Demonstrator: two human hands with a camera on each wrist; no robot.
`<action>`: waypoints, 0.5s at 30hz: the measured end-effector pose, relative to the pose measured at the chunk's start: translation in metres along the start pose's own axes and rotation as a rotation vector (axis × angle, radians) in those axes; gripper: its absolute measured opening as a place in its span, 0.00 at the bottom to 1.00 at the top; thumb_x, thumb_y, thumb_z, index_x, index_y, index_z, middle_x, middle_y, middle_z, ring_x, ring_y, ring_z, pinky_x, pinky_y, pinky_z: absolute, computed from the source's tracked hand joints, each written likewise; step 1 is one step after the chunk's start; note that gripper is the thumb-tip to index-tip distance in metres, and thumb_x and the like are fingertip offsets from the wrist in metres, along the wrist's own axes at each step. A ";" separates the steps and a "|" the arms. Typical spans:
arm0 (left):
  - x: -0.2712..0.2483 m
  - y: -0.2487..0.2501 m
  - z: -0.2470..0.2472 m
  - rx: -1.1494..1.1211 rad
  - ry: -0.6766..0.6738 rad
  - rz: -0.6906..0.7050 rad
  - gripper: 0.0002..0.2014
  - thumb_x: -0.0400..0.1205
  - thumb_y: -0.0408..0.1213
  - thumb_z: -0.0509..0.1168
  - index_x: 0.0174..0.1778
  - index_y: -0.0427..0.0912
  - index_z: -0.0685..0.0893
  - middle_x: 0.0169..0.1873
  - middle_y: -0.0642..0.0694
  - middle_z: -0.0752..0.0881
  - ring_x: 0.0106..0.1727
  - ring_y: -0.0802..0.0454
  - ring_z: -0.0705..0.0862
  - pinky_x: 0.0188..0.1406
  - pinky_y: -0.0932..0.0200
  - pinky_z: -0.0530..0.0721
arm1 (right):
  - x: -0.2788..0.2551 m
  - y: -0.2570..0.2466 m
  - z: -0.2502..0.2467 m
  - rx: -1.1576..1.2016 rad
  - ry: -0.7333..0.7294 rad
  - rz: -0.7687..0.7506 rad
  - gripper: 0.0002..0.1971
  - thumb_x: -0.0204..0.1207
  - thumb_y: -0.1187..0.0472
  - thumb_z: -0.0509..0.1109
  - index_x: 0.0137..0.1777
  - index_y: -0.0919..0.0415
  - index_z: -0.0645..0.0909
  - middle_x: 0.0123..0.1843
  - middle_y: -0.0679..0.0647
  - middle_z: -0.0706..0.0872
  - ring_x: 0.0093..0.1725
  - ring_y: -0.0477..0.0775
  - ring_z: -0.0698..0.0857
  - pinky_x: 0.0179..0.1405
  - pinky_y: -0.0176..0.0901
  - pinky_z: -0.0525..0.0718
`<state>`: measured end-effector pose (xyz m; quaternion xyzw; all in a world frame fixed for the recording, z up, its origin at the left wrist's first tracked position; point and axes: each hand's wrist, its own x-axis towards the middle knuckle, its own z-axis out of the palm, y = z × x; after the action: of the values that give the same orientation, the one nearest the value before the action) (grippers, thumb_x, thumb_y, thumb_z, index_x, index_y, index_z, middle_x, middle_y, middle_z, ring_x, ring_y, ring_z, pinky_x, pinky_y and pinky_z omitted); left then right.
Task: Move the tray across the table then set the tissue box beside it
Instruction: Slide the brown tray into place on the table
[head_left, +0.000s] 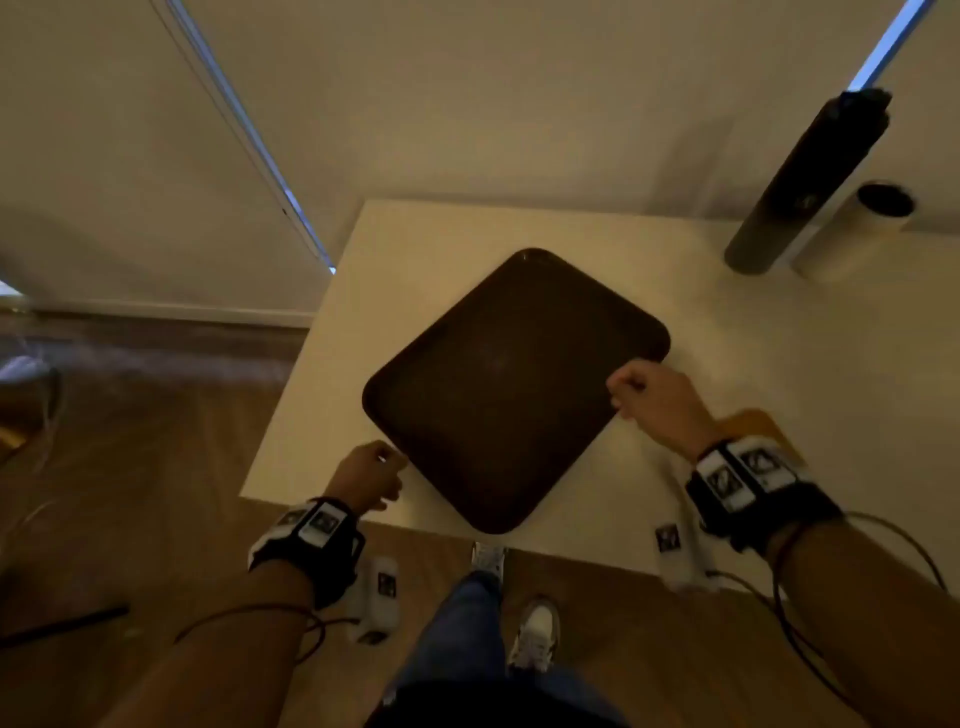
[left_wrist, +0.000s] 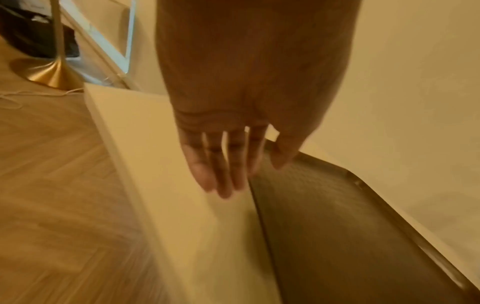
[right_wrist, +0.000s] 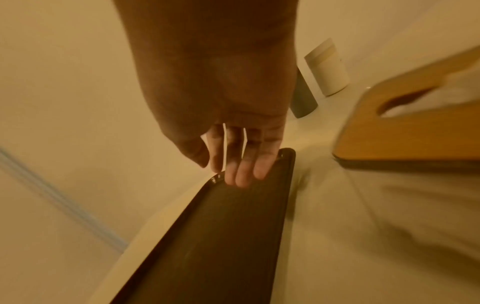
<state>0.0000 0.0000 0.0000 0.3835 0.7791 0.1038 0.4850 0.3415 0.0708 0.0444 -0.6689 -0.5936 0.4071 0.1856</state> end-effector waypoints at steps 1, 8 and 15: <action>0.013 0.004 0.000 -0.020 0.044 -0.035 0.12 0.84 0.44 0.62 0.51 0.37 0.81 0.40 0.38 0.87 0.39 0.42 0.86 0.38 0.52 0.84 | 0.019 0.002 -0.002 -0.024 0.031 0.015 0.06 0.79 0.59 0.65 0.44 0.55 0.84 0.44 0.56 0.89 0.44 0.56 0.88 0.44 0.48 0.86; 0.061 0.016 -0.012 -0.073 0.124 -0.203 0.15 0.81 0.48 0.63 0.49 0.37 0.79 0.49 0.32 0.90 0.47 0.35 0.91 0.29 0.53 0.84 | 0.106 0.008 -0.026 -0.261 0.232 0.129 0.11 0.76 0.57 0.61 0.32 0.49 0.74 0.43 0.57 0.84 0.45 0.62 0.84 0.42 0.47 0.76; 0.091 0.018 -0.017 -0.202 0.190 -0.261 0.09 0.82 0.36 0.60 0.51 0.33 0.79 0.48 0.29 0.90 0.40 0.37 0.90 0.32 0.52 0.86 | 0.152 0.032 -0.026 -0.321 0.229 0.243 0.18 0.77 0.59 0.65 0.66 0.60 0.79 0.67 0.67 0.79 0.68 0.69 0.76 0.64 0.56 0.76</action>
<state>-0.0265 0.0797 -0.0432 0.2170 0.8502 0.1531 0.4546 0.3767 0.2134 -0.0122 -0.7983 -0.5407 0.2485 0.0925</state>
